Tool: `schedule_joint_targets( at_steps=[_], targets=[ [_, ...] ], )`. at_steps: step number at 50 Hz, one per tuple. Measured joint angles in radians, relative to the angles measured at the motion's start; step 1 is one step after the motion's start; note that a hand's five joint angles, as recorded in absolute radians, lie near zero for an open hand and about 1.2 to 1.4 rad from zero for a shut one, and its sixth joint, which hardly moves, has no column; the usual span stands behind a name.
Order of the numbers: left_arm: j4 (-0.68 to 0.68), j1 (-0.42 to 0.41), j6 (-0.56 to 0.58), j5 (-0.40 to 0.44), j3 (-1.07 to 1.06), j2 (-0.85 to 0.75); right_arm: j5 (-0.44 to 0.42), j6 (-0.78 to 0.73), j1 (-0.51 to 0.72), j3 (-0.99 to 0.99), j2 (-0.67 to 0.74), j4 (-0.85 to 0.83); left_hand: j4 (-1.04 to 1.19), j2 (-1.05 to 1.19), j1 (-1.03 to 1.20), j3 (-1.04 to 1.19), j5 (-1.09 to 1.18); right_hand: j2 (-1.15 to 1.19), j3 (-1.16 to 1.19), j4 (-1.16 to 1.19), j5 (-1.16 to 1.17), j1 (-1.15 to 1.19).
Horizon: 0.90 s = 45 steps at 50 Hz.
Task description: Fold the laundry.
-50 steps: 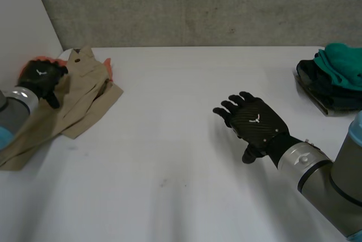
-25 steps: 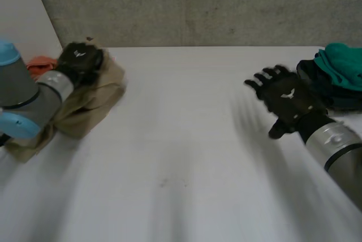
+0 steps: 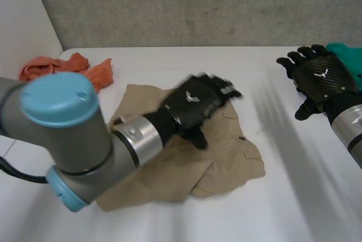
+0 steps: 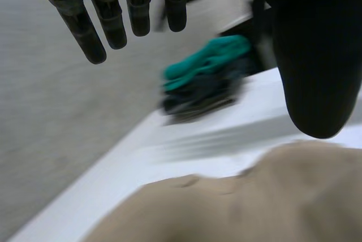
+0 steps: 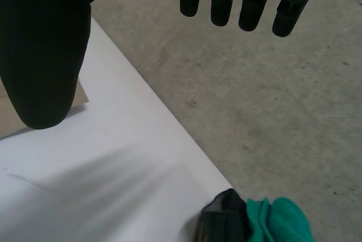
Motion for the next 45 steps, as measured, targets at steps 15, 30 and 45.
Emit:
schedule_joint_targets(
  at_steps=[15,30,45],
  targets=[
    [-0.255,0.037,-0.007,-0.527,-0.305,0.307,-0.180,-0.018,0.028,-0.053,0.023,0.494,0.133,0.131,0.132,0.128,0.143,0.094,0.089,0.089,0.093,0.064],
    [-0.162,0.062,0.004,-0.568,-0.508,0.224,-0.077,0.026,0.203,0.086,0.214,0.181,0.102,0.110,0.108,0.106,0.112,0.307,0.307,0.300,0.301,0.288],
    [-0.062,0.069,0.007,-0.542,-0.423,0.130,-0.005,0.015,0.221,0.071,0.141,0.080,0.943,0.939,0.892,0.932,0.906,0.965,0.947,0.978,0.946,0.863]
  ],
)
